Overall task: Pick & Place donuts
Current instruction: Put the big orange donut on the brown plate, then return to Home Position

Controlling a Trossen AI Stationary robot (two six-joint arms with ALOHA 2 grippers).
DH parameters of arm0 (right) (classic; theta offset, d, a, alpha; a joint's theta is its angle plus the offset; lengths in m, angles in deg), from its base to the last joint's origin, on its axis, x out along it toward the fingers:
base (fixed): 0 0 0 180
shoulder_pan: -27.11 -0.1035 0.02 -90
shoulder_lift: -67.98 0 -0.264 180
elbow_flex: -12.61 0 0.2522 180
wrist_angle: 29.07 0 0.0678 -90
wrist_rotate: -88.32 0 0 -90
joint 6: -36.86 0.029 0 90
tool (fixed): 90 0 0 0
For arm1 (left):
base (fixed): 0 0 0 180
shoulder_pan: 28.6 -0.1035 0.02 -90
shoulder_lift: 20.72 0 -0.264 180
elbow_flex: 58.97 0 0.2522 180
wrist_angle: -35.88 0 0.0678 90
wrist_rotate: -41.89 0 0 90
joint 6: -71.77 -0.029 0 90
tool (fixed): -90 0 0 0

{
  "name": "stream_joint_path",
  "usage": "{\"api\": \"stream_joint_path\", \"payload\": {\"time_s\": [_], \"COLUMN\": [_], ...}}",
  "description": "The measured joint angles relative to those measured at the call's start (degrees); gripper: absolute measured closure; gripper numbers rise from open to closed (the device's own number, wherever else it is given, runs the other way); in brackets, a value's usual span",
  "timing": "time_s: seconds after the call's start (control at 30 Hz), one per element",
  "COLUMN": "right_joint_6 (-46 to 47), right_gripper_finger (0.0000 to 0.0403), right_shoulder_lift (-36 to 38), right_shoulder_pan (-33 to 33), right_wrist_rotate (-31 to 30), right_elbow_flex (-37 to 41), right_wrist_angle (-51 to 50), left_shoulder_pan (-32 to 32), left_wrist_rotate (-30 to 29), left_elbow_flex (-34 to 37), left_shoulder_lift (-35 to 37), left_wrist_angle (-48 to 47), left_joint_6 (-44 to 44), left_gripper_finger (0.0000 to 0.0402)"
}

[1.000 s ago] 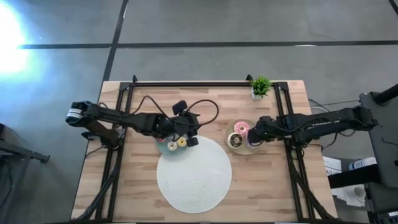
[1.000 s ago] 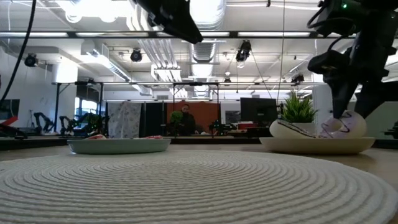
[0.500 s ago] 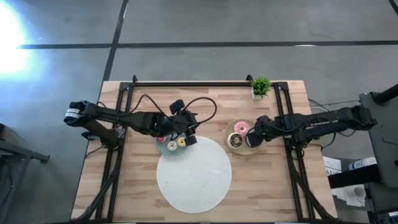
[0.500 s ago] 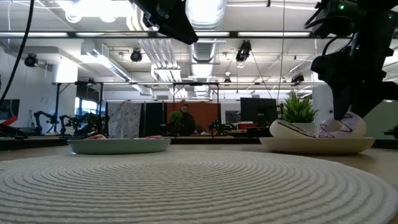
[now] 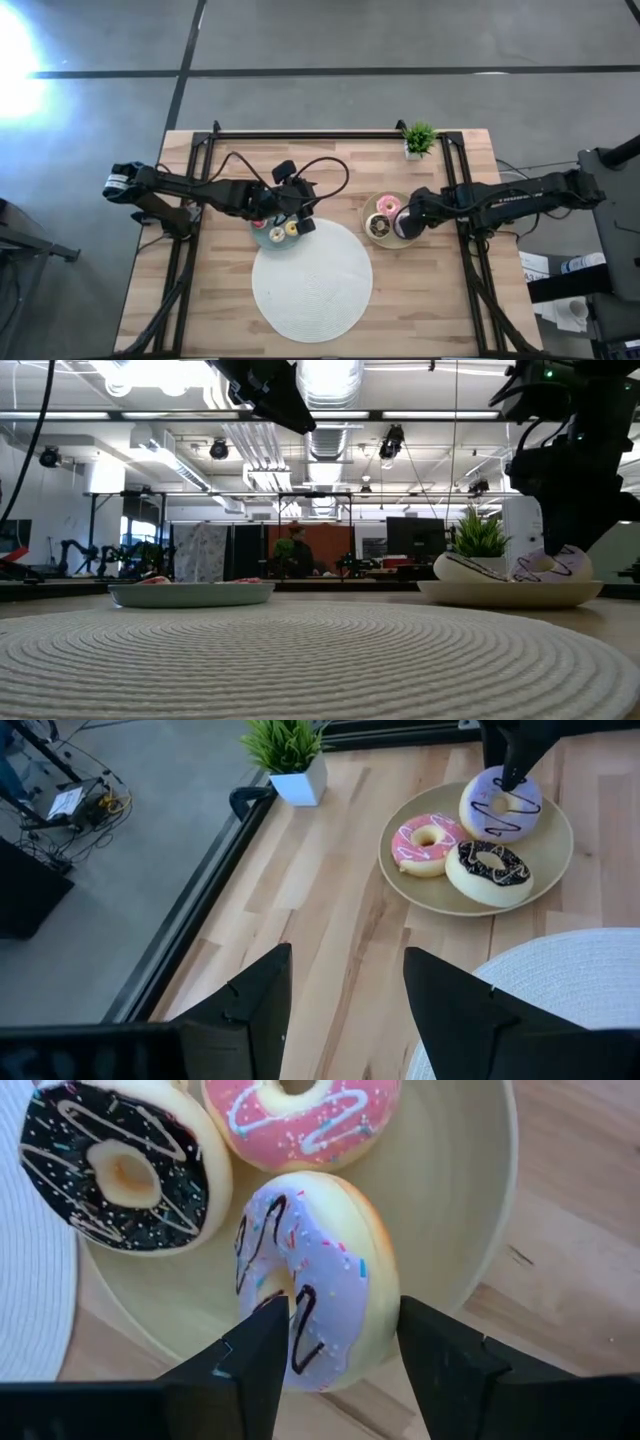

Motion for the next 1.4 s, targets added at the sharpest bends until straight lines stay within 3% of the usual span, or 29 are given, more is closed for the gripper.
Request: {"api": "stream_joint_path", "payload": {"time_s": [0.13,0.3,0.43,0.67,0.97,1.13,1.23,1.4], "right_joint_6": [0.00,0.78,-1.31,-6.39,-10.16,-16.23,-18.05,-10.09], "right_gripper_finger": [0.0225,0.0225,0.0225,0.0225,0.0225,0.0225,0.0225,0.0225], "right_shoulder_lift": [0.02,0.02,-0.02,-0.04,0.02,0.04,0.04,0.09], "right_shoulder_pan": [0.00,0.05,0.37,0.52,0.52,-1.00,-1.36,-0.07], "right_wrist_rotate": [0.16,-6.32,-7.98,-19.37,-20.06,-20.18,-21.37,-22.07], "right_elbow_flex": [-0.54,-3.95,-7.17,-15.83,-24.54,-27.17,-26.96,-24.96], "right_wrist_angle": [-2.14,-9.07,-11.71,-12.28,-12.25,-11.93,-12.01,-14.15], "left_shoulder_pan": [0.00,0.00,0.00,-0.01,-0.01,0.00,0.04,0.11], "left_wrist_rotate": [0.00,-0.01,-0.02,0.79,10.75,11.12,11.25,16.49], "left_elbow_flex": [0.00,0.00,0.01,0.02,3.94,8.06,9.65,13.43], "left_shoulder_lift": [0.05,0.66,1.39,5.68,14.45,20.07,23.11,27.87], "left_wrist_angle": [-0.17,-1.24,-1.71,-3.43,-10.71,-13.96,-17.13,-17.09], "left_joint_6": [0.03,0.77,0.92,2.94,12.81,19.56,28.16,32.11], "left_gripper_finger": [0.0234,0.0234,0.0234,0.0234,0.0234,0.0234,0.0234,0.0234]}}
